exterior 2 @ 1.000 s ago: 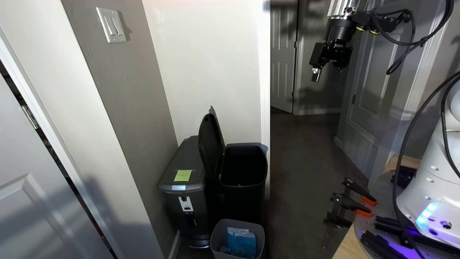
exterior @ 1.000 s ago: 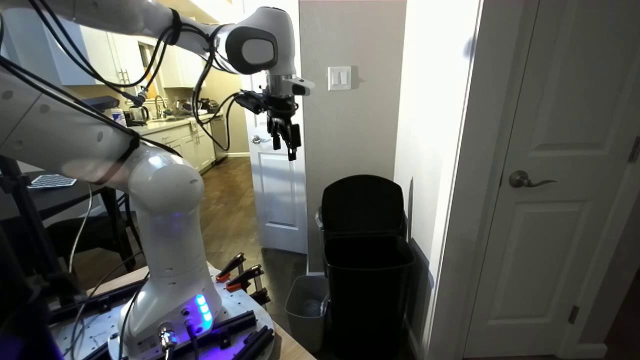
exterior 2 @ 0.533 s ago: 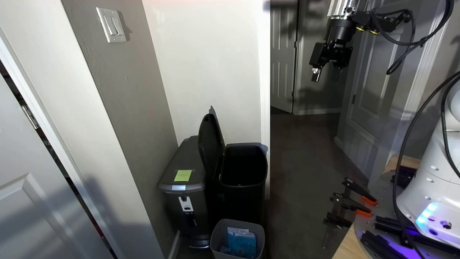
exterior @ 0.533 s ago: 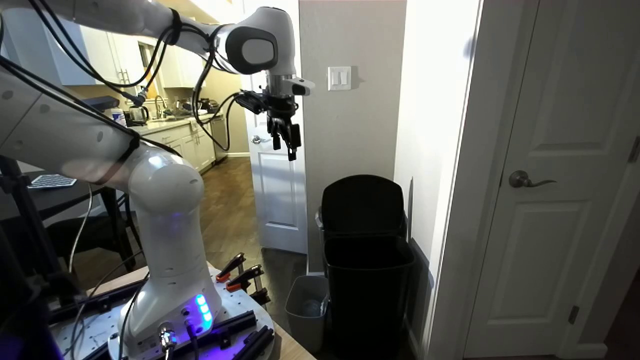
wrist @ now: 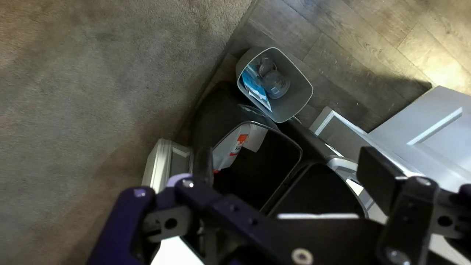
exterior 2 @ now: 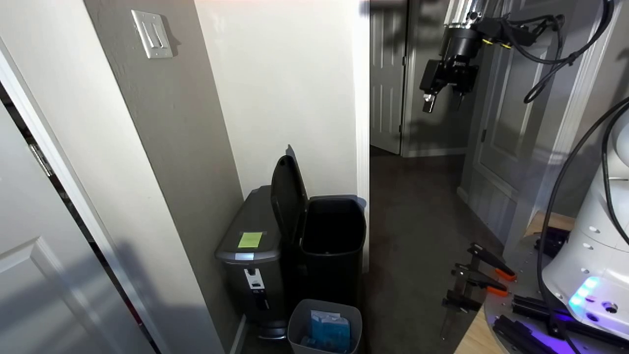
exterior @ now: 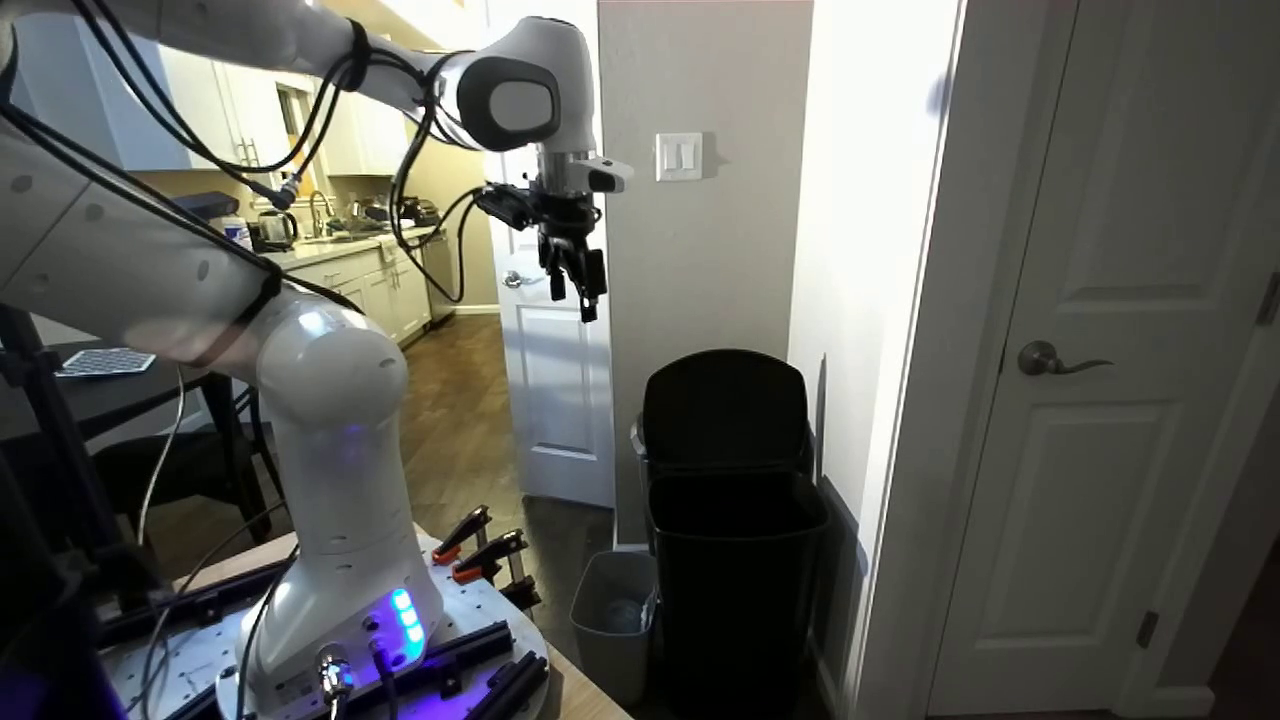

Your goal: Close the black bin

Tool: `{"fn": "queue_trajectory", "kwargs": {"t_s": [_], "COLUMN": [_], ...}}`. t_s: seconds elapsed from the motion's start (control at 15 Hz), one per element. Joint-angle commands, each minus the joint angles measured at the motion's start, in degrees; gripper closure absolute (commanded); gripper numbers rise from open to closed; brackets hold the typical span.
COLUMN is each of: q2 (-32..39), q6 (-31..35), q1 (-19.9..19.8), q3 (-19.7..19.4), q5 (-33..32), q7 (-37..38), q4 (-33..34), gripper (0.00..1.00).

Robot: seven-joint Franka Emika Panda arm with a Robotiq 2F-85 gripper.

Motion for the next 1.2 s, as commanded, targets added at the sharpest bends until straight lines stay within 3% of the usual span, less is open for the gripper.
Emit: {"fn": "queue_trajectory", "kwargs": {"t_s": [0.0,0.2,0.53,0.87,1.13], "q2": [10.0,19.3,33.5,45.4,53.7], "q6": [5.3,9.1,6.9,2.9,-3.1], "q1": [-0.7,-1.6,-2.1,0.2,3.0], "q3": [2.7,6.0,9.5,9.9,8.8], "q5": [-0.7,-3.3,-11.7,-19.1,-19.2], "q7": [1.4,5.1,11.3,13.2,11.0], "q4": [5.2,11.9,25.7,39.9,52.1], "gripper": [0.0,0.0,0.0,0.0,0.0]}}
